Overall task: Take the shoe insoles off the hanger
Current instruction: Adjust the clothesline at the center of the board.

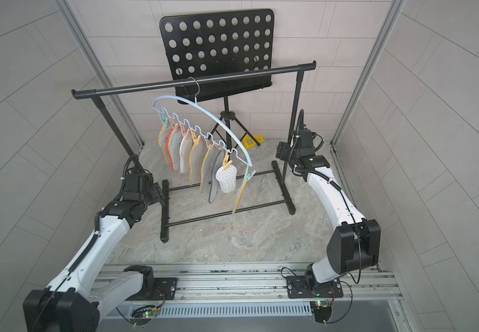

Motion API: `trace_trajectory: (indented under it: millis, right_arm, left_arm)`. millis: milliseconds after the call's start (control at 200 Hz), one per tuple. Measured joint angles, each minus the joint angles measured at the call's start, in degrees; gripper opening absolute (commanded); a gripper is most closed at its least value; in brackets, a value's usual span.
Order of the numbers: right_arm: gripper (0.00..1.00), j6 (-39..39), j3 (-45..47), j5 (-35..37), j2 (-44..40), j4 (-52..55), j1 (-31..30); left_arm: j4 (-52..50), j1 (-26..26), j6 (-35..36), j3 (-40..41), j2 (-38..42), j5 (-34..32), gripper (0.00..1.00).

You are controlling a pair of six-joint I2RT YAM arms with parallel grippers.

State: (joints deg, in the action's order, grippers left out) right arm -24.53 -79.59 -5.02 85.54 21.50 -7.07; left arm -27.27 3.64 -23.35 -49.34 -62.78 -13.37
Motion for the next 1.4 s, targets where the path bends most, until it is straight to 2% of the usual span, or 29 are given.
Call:
trace_trajectory:
  millis: [110,220,355,605,836,886,1001,1226,1401]
  right_arm:
    - [0.79,0.1,0.9,-0.1,-1.1,0.4,0.1]
    - [0.79,0.1,1.4,-0.1,-1.9,1.0,0.2]
    - [0.81,0.1,2.3,-0.3,-2.7,1.1,0.5]
    - [0.89,-1.5,4.6,-1.6,-5.4,2.1,0.6]
    - [0.95,-4.6,7.6,-3.2,-10.0,4.4,0.5]
    - [1.00,-5.4,8.4,-3.6,-11.2,5.0,0.4]
    - [1.00,-7.1,9.9,-3.8,-13.6,6.9,0.3]
    - [0.94,-12.7,12.9,-4.0,-17.2,15.7,-0.1]
    - [0.93,-13.4,19.0,-5.0,-21.8,24.2,-3.2]
  left_arm:
    - [0.2,-1.0,0.3,-4.6,-5.7,0.6,0.74]
    - [1.2,-1.5,1.3,-6.6,-8.2,1.8,0.75]
    - [1.7,-1.8,2.6,-7.0,-8.8,3.2,0.79]
    - [0.2,-2.4,2.6,-7.0,-7.5,7.1,0.86]
    - [-7.0,-2.1,-1.4,-5.3,3.1,15.5,0.88]
    - [-9.2,-1.9,-2.6,-4.7,6.0,17.0,0.88]
    - [-13.8,-1.8,-5.4,-3.6,10.4,20.2,0.87]
    - [-21.4,-0.8,-10.8,1.0,19.5,26.8,0.86]
    - [-25.0,-0.5,-13.2,1.3,27.7,33.8,0.85]
